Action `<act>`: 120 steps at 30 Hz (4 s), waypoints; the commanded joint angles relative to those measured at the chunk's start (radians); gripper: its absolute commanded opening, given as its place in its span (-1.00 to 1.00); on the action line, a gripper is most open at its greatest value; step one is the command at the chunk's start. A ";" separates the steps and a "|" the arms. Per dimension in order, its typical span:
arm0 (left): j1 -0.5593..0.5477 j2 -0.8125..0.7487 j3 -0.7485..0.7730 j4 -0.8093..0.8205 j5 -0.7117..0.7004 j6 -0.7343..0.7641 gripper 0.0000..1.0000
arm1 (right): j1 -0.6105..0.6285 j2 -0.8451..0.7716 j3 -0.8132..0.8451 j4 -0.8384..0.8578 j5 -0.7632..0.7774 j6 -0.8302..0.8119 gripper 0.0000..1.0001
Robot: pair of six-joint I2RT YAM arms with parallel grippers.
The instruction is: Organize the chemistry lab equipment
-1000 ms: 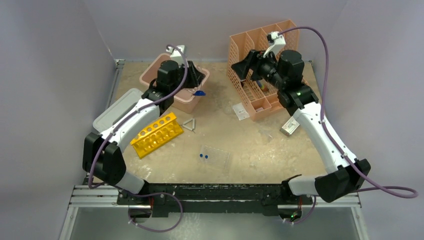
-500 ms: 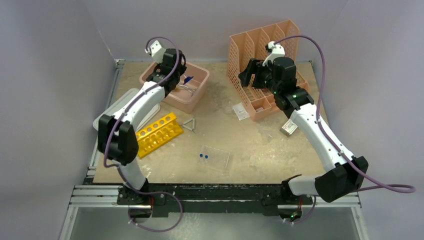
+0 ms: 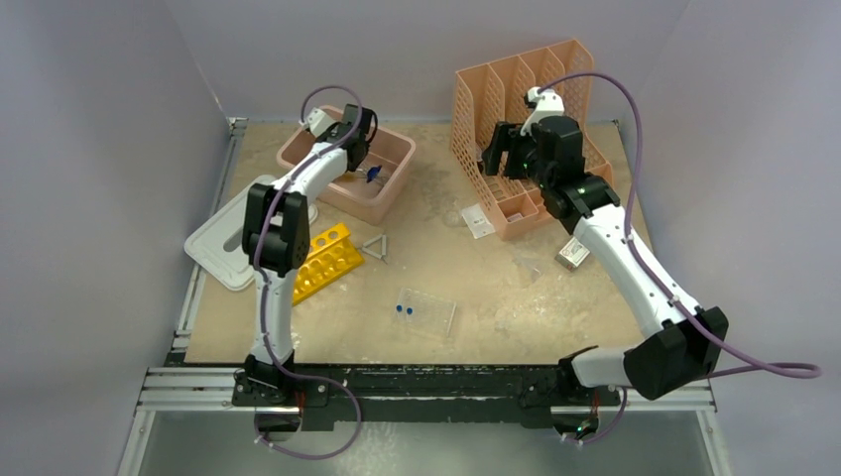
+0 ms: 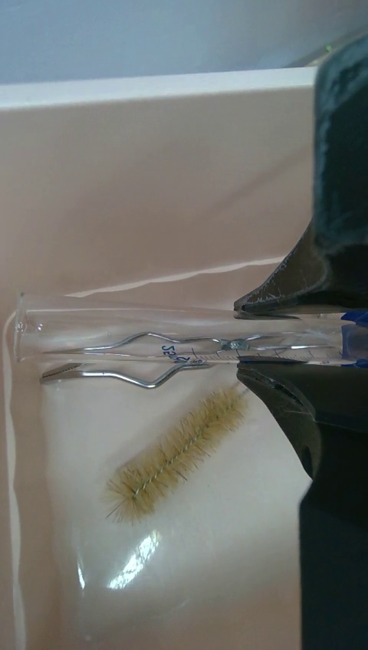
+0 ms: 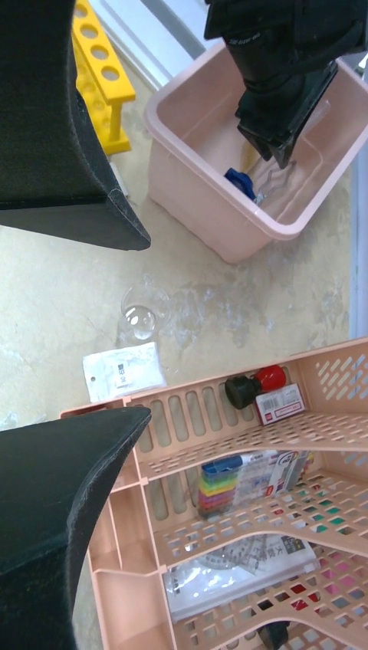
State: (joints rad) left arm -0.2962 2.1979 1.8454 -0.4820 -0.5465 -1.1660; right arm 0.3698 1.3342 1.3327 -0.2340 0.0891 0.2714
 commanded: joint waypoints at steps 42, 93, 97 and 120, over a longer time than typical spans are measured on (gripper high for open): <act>0.066 0.143 0.289 0.020 0.138 -0.028 -0.13 | 0.001 0.088 0.082 0.013 0.113 -0.140 0.51; 0.066 -0.670 -0.184 0.243 0.367 0.795 0.28 | -0.001 0.487 -0.151 -0.369 0.138 -0.260 -0.18; 0.066 -0.692 -0.207 0.270 0.369 0.796 0.28 | 0.000 0.479 -0.148 -0.365 0.035 -0.305 -0.30; 0.066 -0.753 -0.293 0.321 0.325 0.810 0.28 | 0.041 0.410 -0.227 -0.298 -0.001 -0.328 -0.40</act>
State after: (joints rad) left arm -0.2359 1.4899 1.5562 -0.2218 -0.2123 -0.3737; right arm 0.4000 1.7454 1.0916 -0.5354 0.1059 -0.0467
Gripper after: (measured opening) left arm 0.639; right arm 0.294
